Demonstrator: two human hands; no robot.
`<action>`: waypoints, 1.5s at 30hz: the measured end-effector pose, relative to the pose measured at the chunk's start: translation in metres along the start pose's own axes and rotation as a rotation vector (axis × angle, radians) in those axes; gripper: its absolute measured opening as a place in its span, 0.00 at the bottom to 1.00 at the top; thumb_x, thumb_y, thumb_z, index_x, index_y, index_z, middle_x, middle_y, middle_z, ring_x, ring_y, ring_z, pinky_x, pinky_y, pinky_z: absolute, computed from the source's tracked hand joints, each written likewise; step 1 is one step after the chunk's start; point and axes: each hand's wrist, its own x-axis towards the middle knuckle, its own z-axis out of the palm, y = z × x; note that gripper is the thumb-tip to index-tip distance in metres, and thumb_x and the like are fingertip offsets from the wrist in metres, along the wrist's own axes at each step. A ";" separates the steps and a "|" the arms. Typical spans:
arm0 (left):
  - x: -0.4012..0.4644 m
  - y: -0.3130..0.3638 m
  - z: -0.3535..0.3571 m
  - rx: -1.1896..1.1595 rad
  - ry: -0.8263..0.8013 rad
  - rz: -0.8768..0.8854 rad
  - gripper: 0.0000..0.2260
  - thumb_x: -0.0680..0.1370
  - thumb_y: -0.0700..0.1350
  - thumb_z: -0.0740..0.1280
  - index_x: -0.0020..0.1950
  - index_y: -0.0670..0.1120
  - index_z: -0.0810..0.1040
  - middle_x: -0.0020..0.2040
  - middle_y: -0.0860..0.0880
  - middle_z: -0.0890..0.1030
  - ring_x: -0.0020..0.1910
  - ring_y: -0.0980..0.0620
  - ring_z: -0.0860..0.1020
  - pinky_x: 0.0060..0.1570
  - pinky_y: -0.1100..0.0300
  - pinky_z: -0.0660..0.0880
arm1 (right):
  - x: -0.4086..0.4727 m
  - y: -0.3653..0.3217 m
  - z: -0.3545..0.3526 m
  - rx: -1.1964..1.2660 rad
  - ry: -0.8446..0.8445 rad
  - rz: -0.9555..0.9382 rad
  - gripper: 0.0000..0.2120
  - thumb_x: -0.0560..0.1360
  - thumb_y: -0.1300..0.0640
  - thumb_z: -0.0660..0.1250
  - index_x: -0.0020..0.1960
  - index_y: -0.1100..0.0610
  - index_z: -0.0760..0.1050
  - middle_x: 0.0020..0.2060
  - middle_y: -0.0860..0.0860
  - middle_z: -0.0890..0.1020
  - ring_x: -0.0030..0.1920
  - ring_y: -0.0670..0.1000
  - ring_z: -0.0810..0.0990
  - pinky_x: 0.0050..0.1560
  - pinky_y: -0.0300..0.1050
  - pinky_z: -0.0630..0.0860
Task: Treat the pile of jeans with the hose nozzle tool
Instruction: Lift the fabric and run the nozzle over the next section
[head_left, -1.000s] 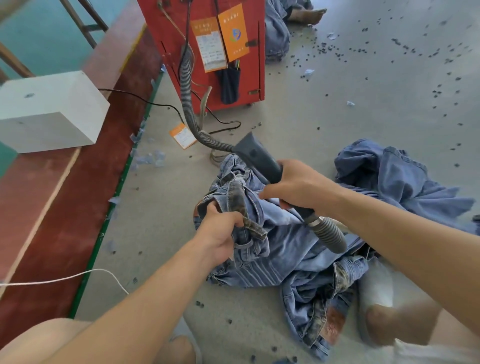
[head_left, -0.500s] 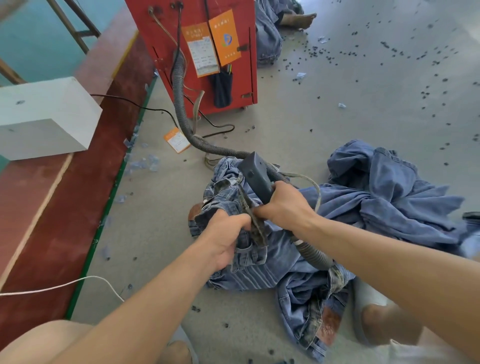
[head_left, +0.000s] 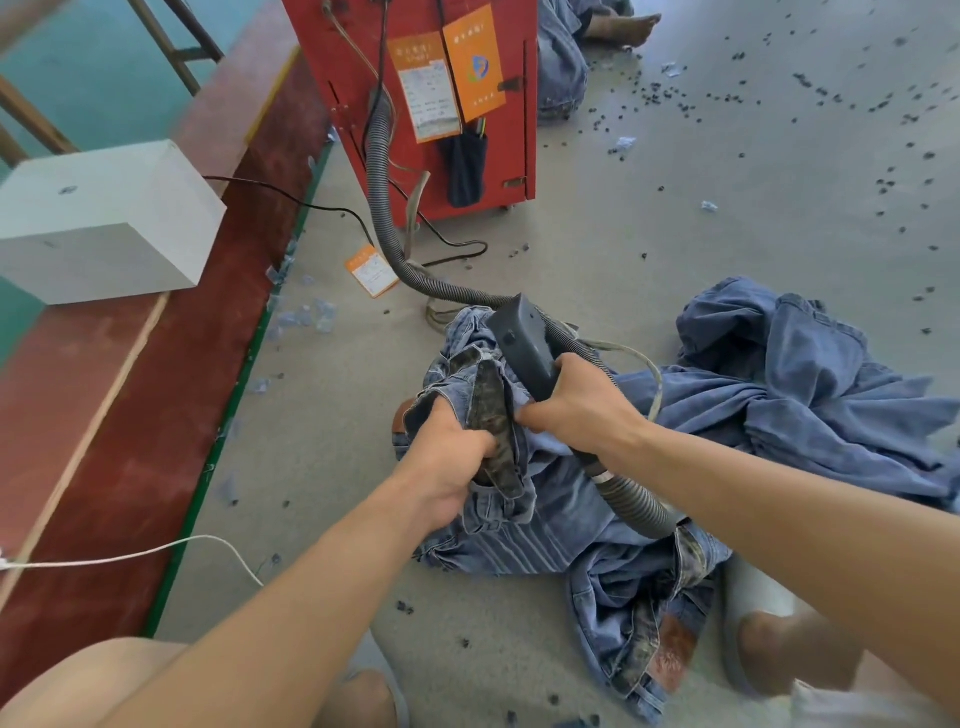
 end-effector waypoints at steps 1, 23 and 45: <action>0.000 0.000 -0.001 -0.021 -0.009 0.005 0.27 0.73 0.23 0.59 0.68 0.45 0.74 0.59 0.38 0.83 0.59 0.38 0.82 0.58 0.41 0.81 | -0.001 0.002 -0.001 0.037 0.006 0.013 0.18 0.69 0.53 0.80 0.46 0.53 0.71 0.39 0.49 0.80 0.39 0.48 0.79 0.33 0.44 0.71; -0.008 -0.001 0.007 1.054 0.705 0.725 0.31 0.71 0.73 0.66 0.56 0.48 0.70 0.53 0.52 0.73 0.52 0.48 0.70 0.49 0.50 0.66 | -0.007 -0.011 -0.036 0.179 0.063 0.082 0.15 0.71 0.63 0.76 0.54 0.58 0.75 0.38 0.54 0.81 0.31 0.47 0.76 0.20 0.31 0.66; 0.013 0.007 -0.014 -0.839 -0.159 0.003 0.10 0.87 0.39 0.57 0.62 0.39 0.76 0.51 0.41 0.85 0.46 0.47 0.86 0.45 0.52 0.85 | -0.052 0.021 -0.126 -0.350 -0.111 -0.407 0.19 0.70 0.31 0.69 0.57 0.36 0.71 0.44 0.37 0.82 0.38 0.43 0.83 0.41 0.38 0.78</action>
